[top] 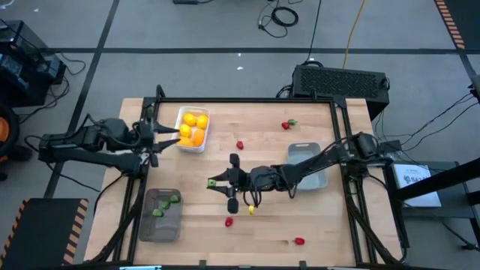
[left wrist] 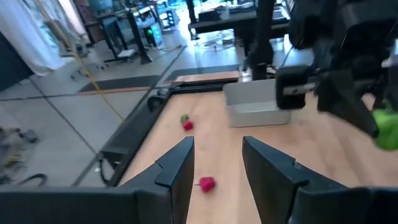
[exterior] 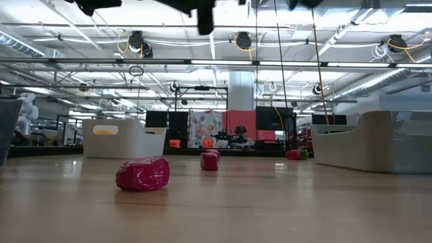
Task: Sort produce into baskets
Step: Put the bottom green chili pepper into the transparent black bin
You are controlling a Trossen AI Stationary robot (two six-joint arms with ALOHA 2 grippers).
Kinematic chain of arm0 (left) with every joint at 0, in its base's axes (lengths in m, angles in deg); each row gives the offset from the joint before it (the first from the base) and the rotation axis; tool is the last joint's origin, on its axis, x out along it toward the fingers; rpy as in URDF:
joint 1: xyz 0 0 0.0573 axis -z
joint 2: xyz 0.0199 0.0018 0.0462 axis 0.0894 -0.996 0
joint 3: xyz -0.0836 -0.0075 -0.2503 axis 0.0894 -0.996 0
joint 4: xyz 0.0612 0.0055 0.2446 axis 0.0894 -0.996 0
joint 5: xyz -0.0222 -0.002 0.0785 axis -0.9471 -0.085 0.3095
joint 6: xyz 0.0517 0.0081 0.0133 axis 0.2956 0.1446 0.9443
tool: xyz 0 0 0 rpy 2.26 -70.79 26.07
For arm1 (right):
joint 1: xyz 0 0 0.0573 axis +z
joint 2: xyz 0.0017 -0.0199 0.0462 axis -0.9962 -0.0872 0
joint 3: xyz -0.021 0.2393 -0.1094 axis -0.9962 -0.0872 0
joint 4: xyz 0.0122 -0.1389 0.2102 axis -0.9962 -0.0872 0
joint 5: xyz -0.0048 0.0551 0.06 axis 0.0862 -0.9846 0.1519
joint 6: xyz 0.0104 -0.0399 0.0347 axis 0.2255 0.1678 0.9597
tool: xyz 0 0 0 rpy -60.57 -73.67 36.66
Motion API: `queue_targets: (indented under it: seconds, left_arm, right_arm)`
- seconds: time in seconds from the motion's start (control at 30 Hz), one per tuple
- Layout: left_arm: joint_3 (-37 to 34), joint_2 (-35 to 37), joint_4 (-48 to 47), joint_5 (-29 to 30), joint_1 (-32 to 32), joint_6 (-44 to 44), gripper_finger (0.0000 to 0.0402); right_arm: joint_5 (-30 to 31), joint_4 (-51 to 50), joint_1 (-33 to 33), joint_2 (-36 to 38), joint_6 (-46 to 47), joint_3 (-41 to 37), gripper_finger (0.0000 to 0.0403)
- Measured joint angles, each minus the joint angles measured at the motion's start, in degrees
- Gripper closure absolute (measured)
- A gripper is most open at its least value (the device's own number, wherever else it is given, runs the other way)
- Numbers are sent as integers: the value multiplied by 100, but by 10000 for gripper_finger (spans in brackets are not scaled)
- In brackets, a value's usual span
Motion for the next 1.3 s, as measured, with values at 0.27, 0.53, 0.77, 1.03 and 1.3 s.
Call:
queue_targets:
  seconds: [0.27, 0.53, 0.77, 1.03, 1.3]
  left_arm:
    - [-236, 100, -148, -22, 0, -27, 258]
    - [-234, 681, -387, 158, 0, -26, 258]
    - [-232, 852, -369, 627, 0, -18, 258]
    - [-232, 848, -352, 915, 0, -20, 258]
    - [-232, 844, -308, 926, 0, -130, 258]
  right_arm:
    - [-163, 1801, -4, -1158, -2, 291, 314]
    - [-599, 1571, -34, -2650, -196, 2009, 314]
    - [-841, 965, -236, -3579, -459, 3644, 314]
    - [-1933, 206, -420, -4609, -252, 5421, 314]
    - [-1896, 352, -426, -5104, -131, 5923, 314]
